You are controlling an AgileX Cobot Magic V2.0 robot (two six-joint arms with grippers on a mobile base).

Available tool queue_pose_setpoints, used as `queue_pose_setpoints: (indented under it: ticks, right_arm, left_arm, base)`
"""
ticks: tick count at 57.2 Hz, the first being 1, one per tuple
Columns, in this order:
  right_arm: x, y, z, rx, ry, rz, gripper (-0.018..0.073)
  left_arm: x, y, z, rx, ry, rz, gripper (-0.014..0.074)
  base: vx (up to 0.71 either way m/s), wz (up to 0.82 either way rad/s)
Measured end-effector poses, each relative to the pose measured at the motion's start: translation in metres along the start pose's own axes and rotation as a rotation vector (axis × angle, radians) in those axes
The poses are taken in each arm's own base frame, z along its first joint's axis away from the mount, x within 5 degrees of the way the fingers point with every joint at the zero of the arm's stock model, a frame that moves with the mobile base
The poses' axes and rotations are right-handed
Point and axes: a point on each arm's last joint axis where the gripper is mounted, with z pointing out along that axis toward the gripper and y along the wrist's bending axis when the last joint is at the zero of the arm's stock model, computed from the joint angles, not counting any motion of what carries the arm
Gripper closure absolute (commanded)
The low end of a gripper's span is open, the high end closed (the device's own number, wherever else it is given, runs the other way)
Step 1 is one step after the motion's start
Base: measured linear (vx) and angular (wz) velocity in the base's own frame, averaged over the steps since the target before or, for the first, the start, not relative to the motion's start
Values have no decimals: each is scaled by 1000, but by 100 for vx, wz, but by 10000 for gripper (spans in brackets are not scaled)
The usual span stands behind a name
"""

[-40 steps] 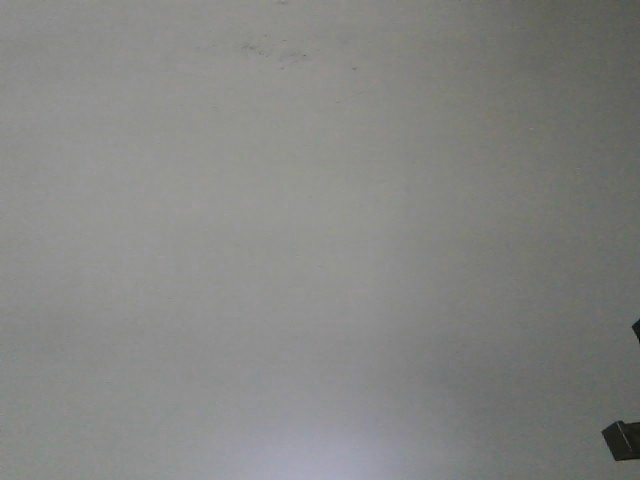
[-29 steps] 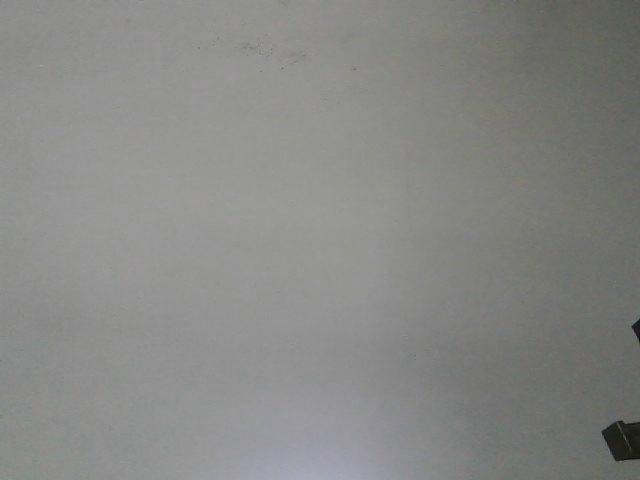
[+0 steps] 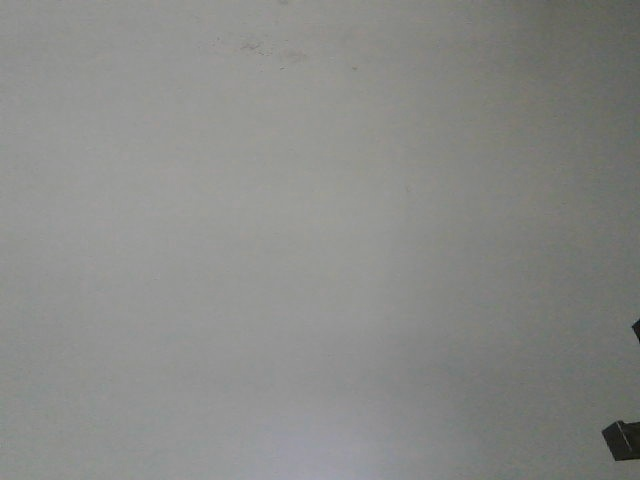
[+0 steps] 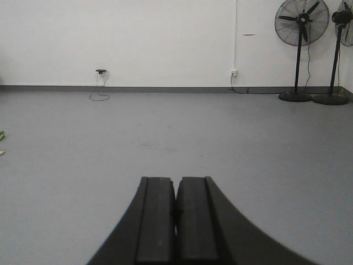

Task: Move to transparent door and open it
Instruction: 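Drive the base forward across the grey floor toward the glass door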

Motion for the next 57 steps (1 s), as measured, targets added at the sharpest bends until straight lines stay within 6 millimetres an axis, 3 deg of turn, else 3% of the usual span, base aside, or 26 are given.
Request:
queue_pose_setpoints:
  ticks: [57]
  right_arm:
    - [0, 0, 0, 0, 0, 0, 443]
  left_arm:
    - [0, 0, 0, 0, 0, 0, 600]
  base:
    - [10, -3]
